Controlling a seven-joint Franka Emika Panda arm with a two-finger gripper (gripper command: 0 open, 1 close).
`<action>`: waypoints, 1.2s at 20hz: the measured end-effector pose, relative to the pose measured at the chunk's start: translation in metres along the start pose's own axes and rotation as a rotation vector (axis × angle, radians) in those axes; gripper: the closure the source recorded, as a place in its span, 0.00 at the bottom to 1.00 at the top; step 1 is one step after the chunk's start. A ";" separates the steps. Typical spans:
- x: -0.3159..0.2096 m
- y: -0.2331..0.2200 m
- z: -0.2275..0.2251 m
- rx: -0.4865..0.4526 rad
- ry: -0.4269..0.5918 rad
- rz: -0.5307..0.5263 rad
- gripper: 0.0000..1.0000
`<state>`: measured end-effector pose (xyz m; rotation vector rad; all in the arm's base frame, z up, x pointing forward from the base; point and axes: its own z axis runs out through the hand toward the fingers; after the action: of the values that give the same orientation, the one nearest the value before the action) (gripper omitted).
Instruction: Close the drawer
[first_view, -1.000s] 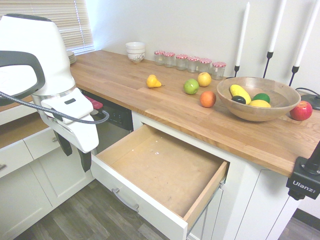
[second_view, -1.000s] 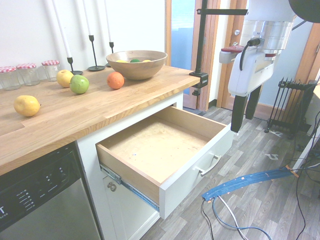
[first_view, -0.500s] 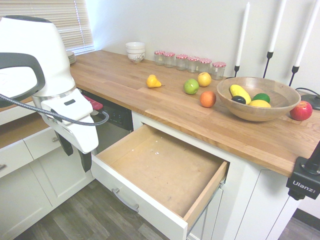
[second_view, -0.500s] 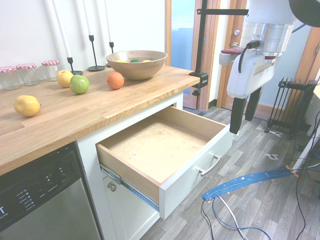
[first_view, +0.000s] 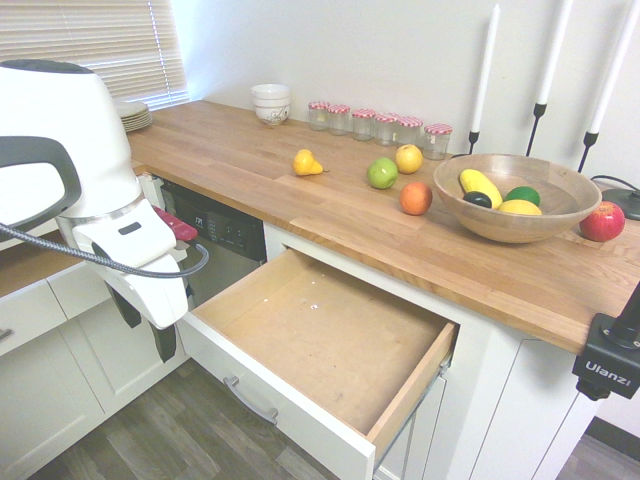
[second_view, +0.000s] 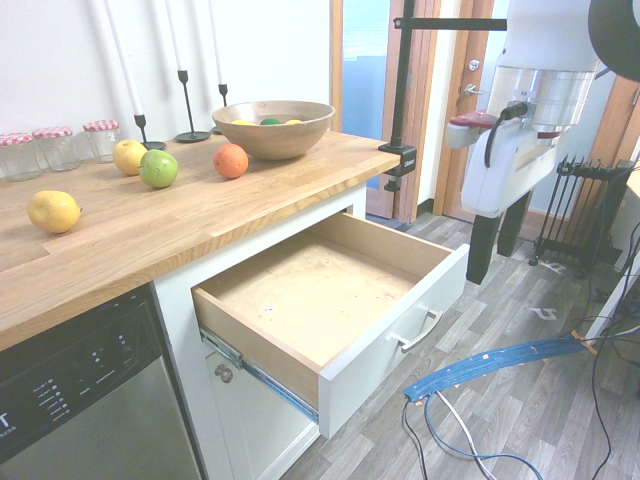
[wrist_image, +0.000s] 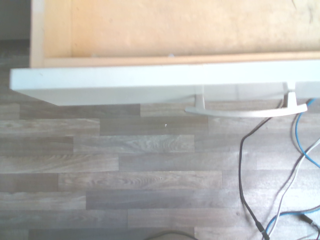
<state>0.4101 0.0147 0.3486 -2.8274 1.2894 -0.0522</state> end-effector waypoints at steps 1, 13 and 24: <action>0.002 0.002 0.004 0.002 -0.001 0.007 0.00; 0.035 0.017 0.096 -0.025 -0.038 0.039 0.00; 0.071 -0.005 0.162 -0.031 -0.039 0.008 0.00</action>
<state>0.4681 -0.0328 0.1877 -2.8334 1.3053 0.0233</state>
